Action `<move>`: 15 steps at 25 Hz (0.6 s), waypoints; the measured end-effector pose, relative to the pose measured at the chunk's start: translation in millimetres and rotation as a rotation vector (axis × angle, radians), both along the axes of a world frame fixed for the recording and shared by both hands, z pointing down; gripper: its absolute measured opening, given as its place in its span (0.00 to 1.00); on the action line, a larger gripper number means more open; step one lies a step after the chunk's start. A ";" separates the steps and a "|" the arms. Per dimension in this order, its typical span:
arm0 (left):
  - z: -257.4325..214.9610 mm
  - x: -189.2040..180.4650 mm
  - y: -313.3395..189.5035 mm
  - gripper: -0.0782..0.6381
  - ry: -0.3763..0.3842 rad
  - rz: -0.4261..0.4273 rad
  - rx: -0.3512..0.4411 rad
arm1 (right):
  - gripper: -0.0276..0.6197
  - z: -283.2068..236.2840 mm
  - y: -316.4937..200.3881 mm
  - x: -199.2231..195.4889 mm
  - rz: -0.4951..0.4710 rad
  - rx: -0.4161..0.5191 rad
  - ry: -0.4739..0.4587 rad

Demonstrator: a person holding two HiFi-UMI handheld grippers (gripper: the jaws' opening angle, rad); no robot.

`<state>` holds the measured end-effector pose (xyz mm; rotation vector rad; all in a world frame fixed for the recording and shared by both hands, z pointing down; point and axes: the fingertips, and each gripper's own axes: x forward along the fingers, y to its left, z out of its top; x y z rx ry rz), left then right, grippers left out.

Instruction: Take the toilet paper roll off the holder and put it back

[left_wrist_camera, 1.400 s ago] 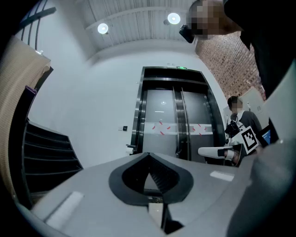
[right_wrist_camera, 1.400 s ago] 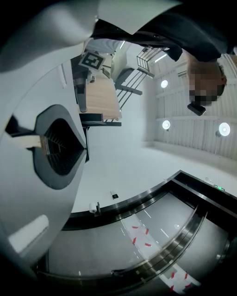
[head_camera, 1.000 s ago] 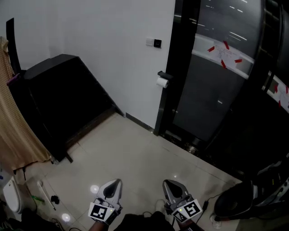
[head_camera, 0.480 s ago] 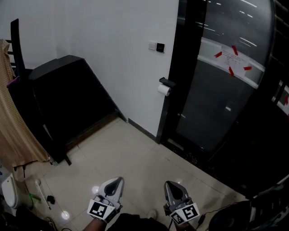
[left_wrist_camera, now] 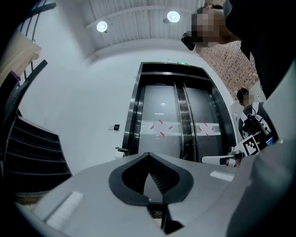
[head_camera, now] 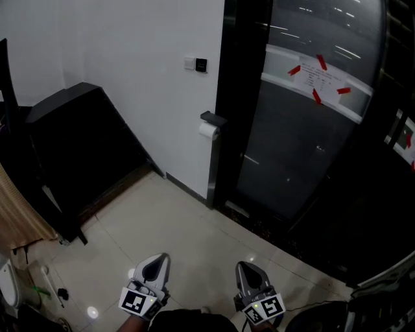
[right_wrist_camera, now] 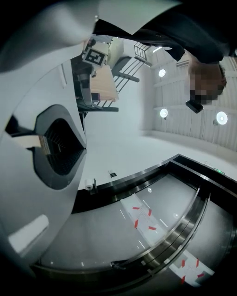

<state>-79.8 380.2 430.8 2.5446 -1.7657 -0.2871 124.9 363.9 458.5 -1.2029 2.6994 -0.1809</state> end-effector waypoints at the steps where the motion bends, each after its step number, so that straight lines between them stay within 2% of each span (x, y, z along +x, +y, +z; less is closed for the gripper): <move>1: 0.8 7.5 -6.4 0.11 -0.001 0.003 -0.005 | 0.06 2.1 -5.0 6.1 0.003 -0.008 -0.003; 5: 3.7 25.9 -26.2 0.11 -0.019 0.020 -0.024 | 0.06 12.6 -21.1 18.3 0.000 -0.039 -0.002; 12: 15.8 25.6 -71.6 0.11 -0.044 0.040 -0.067 | 0.06 24.6 -71.7 39.7 0.070 -0.065 -0.019; 15: 27.5 14.3 -103.8 0.11 -0.102 0.049 -0.046 | 0.06 18.6 -96.0 38.9 0.092 -0.038 -0.011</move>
